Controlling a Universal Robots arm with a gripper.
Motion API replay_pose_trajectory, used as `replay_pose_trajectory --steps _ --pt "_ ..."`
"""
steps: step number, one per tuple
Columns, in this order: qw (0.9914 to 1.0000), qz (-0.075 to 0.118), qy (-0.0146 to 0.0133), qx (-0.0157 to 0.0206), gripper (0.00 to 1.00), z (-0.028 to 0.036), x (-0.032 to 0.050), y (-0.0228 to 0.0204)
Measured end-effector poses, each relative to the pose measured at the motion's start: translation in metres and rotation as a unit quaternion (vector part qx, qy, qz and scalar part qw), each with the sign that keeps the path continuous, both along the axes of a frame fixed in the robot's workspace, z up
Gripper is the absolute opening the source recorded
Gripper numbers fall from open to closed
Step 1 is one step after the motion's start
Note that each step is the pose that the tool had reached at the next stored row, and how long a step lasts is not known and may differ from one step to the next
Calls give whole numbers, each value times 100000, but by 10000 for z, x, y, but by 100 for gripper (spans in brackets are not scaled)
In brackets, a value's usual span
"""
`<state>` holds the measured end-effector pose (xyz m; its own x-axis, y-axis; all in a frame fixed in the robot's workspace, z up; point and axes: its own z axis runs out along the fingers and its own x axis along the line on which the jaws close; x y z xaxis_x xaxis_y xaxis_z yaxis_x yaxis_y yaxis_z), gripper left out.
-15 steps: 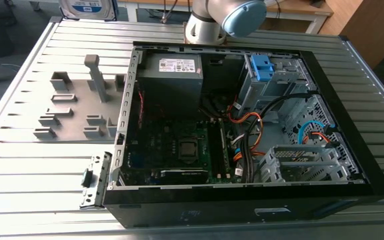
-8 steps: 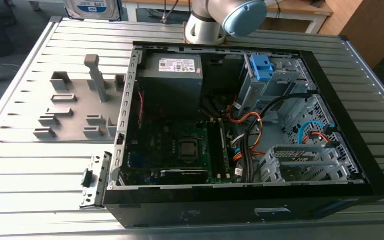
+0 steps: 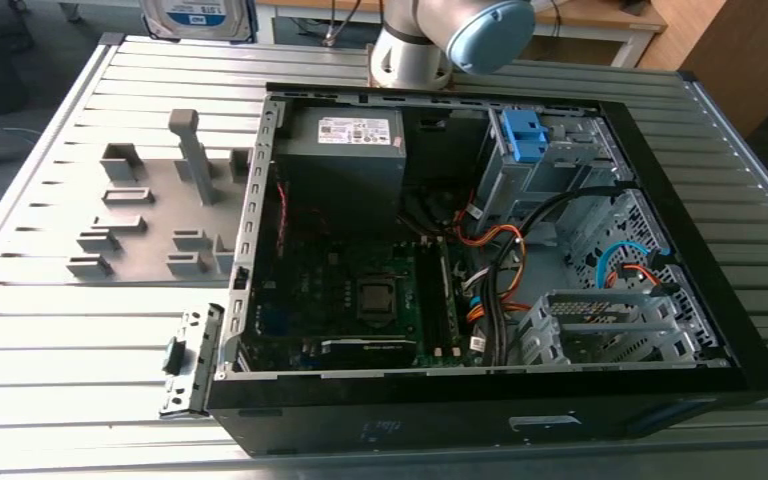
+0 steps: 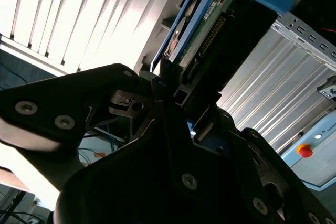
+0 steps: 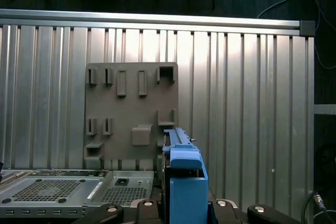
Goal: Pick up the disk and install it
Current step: 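Pick up the disk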
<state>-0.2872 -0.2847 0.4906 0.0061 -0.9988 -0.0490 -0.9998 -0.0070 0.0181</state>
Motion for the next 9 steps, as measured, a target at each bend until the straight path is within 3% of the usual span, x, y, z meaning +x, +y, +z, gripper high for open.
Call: replay_pose_trajectory --steps 9 --pt "100000 -2 57 1 36 0 136 0"
